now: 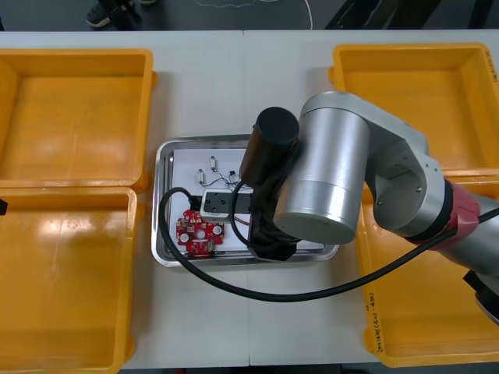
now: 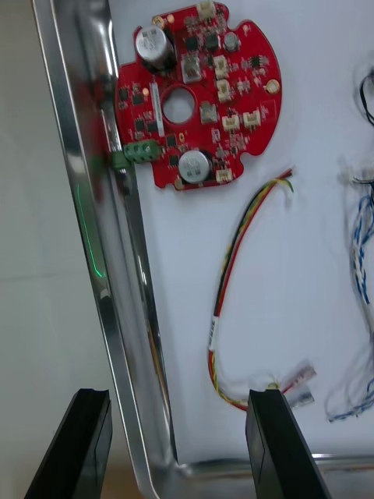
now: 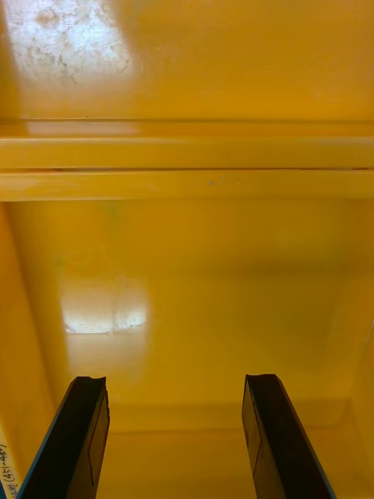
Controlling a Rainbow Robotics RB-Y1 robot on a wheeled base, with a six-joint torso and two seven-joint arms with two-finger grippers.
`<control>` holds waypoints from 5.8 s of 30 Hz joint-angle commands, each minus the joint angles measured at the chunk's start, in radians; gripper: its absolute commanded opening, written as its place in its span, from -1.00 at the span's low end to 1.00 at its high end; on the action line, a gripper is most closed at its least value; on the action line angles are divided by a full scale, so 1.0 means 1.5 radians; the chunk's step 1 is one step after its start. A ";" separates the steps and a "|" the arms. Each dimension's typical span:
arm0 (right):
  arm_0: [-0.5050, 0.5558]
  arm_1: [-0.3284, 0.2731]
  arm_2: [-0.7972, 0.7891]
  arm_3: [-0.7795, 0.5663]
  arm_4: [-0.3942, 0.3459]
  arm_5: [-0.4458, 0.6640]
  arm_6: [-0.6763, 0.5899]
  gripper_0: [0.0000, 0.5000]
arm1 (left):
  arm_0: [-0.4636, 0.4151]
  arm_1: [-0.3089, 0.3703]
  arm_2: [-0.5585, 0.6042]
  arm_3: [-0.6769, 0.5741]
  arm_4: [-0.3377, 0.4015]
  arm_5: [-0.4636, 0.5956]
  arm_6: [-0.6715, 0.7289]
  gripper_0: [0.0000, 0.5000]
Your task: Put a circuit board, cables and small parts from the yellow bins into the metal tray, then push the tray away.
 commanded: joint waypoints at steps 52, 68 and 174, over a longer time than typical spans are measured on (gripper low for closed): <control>-0.097 0.084 0.287 0.150 0.076 -0.145 0.020 1.00 | 0.008 0.025 0.022 -0.019 -0.002 0.004 -0.041 1.00; -0.097 0.095 0.291 0.177 0.093 -0.142 0.015 0.35 | 0.008 0.025 0.022 -0.019 -0.002 0.004 -0.041 1.00; -0.268 0.145 0.136 0.552 0.155 -0.370 0.156 -1.00 | 0.008 0.025 0.022 -0.019 -0.002 0.004 -0.041 1.00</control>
